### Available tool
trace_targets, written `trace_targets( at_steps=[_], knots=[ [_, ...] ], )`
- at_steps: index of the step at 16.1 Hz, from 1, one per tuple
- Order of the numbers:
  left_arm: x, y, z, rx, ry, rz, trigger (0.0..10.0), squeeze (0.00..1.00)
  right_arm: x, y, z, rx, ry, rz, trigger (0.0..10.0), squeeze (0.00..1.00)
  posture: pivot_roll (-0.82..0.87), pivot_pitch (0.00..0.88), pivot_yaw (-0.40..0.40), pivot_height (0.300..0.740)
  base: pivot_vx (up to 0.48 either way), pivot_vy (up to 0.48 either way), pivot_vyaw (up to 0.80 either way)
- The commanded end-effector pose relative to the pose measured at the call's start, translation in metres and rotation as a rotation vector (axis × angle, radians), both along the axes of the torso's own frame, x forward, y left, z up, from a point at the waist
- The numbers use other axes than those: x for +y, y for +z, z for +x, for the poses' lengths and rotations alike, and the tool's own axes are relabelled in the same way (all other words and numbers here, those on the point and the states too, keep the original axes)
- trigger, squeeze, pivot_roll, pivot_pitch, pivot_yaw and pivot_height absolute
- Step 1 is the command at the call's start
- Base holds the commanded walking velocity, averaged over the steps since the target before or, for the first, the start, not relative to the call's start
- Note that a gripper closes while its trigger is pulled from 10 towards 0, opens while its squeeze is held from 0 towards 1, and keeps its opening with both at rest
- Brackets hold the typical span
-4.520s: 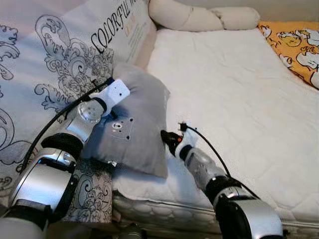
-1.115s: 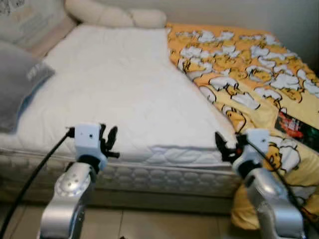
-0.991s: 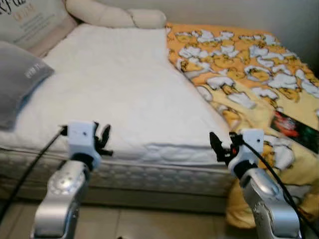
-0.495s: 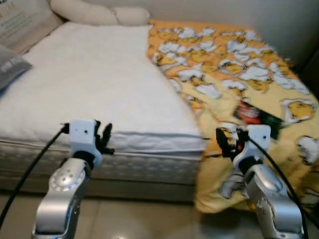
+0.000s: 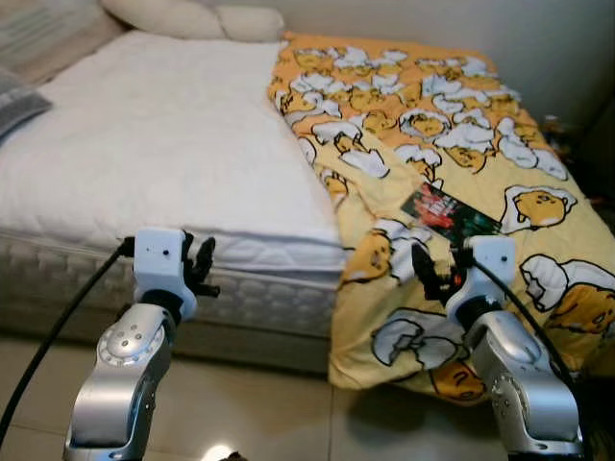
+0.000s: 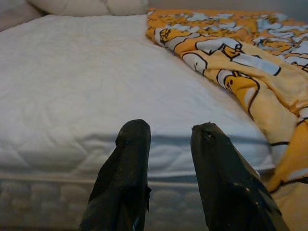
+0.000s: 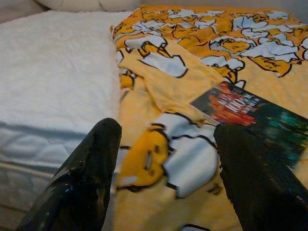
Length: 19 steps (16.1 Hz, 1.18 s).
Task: Clean up the room
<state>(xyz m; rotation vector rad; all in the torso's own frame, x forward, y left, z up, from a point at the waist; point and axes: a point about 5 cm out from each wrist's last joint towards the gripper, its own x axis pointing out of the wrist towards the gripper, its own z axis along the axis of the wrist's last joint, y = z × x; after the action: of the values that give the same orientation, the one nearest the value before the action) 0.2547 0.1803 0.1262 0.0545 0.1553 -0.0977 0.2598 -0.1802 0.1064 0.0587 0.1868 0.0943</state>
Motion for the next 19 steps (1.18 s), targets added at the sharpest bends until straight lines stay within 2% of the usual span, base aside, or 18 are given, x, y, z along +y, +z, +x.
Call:
trace_targets(
  at_steps=[1,11,19],
  knots=[
    [-0.0053,0.0013,0.0011,-0.008,-0.022,0.002,10.0,0.06,-0.005,0.0014,0.0005,-0.008,-0.018,-0.003,10.0,0.0,0.01,0.0,-0.01,0.74,0.0,-0.39,0.8],
    [-0.0055,0.0004,0.0018,-0.011,-0.027,0.013,10.0,0.06,-0.0084,-0.0009,-0.0027,0.004,-0.032,-0.011,10.0,0.0,0.0,0.0,-0.007,0.74,0.0,-0.392,0.8],
    [-0.0057,-0.0025,0.0006,-0.009,-0.033,0.02,10.0,0.06,-0.01,-0.0044,-0.0077,0.027,-0.049,-0.002,10.0,0.0,-0.02,0.0,-0.003,0.74,0.0,-0.393,0.0]
  ],
)
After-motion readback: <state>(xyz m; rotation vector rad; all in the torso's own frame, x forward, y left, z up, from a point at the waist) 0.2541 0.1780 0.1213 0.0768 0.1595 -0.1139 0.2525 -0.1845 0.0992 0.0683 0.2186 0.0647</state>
